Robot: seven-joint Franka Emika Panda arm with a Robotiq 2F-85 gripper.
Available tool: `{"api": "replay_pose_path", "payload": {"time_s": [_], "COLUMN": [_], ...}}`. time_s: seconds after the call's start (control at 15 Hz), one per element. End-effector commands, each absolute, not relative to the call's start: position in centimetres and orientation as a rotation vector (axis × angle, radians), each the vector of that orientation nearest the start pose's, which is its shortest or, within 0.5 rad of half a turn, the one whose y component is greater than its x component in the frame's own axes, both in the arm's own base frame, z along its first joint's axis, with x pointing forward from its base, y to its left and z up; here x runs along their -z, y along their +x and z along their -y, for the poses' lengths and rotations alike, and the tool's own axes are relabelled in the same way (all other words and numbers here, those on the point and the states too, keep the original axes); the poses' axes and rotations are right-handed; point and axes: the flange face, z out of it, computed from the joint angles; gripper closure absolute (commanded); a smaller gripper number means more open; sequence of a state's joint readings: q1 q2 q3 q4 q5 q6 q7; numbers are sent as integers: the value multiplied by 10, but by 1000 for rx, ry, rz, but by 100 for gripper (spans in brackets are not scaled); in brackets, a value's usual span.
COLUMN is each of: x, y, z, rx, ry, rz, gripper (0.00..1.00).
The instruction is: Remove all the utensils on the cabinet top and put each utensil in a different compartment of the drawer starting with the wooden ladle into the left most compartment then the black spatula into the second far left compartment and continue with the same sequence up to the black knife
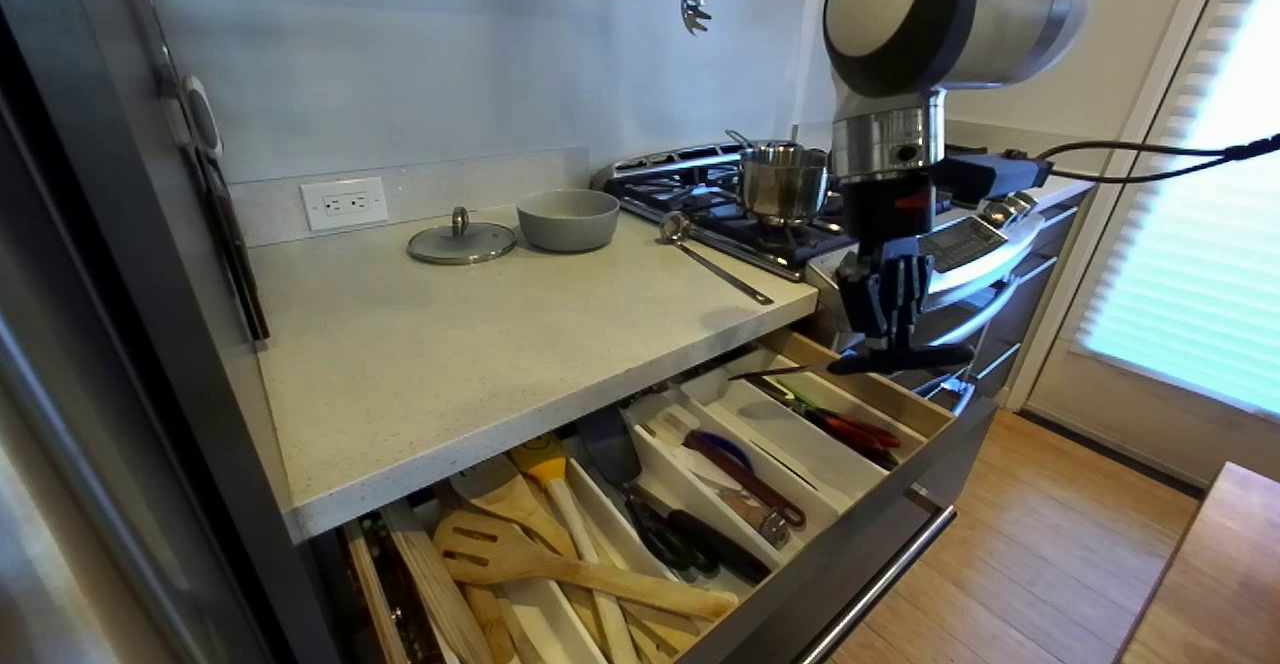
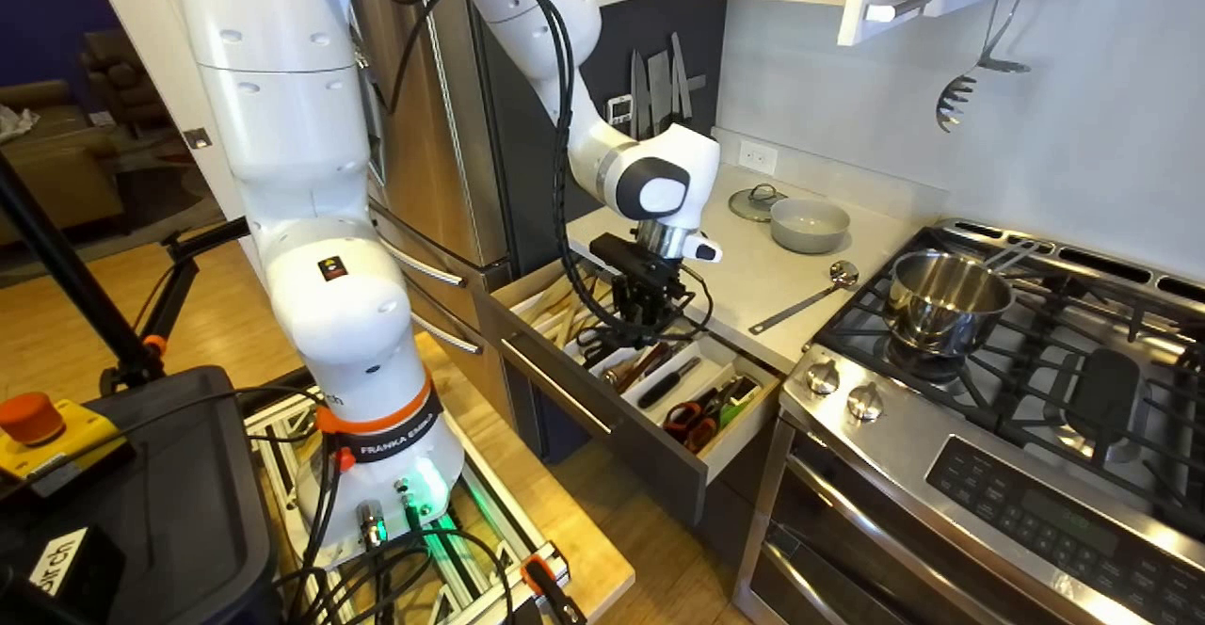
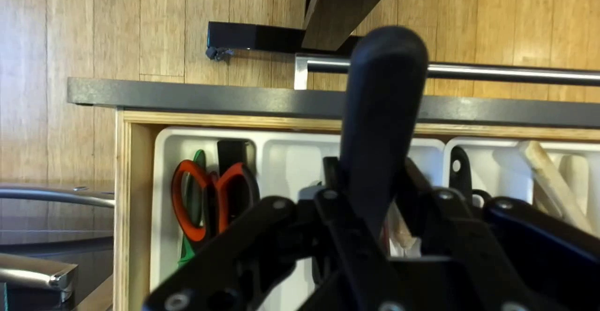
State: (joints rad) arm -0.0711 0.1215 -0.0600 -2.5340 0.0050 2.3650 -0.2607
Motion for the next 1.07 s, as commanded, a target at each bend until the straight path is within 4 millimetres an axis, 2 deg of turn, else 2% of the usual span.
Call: {"api": "replay_pose_path", "payload": {"time_s": [0.0,0.47,1.0], "x": [-183,-145,-107], "y": [425,433,438], "z": [66,72,62], "rx": [-368,-228,-90], "ry": [-3069,-3099,-3098], "rz": [131,72,16], "gripper": [92,92,92]}}
